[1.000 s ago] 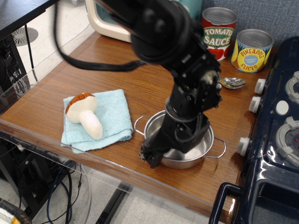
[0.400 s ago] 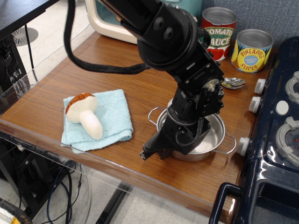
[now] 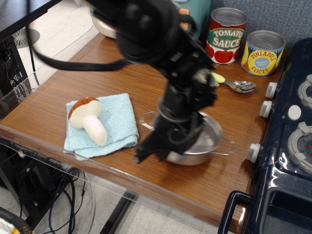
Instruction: Pick up and move the pot to the top left hand corner of the table.
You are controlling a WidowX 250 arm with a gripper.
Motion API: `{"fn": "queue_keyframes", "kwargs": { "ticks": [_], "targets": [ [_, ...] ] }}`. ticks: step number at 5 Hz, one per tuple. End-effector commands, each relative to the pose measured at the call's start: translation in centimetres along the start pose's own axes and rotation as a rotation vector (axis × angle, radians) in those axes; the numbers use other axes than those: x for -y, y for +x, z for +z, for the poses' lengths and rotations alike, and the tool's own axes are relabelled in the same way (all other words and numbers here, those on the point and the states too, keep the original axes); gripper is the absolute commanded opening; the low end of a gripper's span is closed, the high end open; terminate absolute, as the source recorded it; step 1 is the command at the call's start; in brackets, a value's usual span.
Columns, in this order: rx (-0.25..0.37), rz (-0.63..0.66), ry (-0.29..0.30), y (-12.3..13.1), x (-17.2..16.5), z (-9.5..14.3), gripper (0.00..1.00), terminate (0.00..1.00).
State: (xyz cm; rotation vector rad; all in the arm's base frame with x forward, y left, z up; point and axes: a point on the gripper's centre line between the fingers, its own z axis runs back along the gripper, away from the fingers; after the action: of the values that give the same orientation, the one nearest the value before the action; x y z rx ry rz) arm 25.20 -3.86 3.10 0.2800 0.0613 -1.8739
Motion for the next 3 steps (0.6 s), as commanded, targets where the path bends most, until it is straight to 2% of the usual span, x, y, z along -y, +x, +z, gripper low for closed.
{"fn": "queue_keyframes", "kwargs": {
  "ticks": [1, 2, 3],
  "targets": [
    [-0.009, 0.151, 0.121, -4.0, -0.5, 3.6, 0.00, 0.00],
    [-0.043, 0.256, 0.161, -7.3, -1.2, 4.1, 0.00, 0.00],
    [-0.082, 0.356, 0.159, -11.1, -2.6, 3.4, 0.00, 0.00]
  ]
}}
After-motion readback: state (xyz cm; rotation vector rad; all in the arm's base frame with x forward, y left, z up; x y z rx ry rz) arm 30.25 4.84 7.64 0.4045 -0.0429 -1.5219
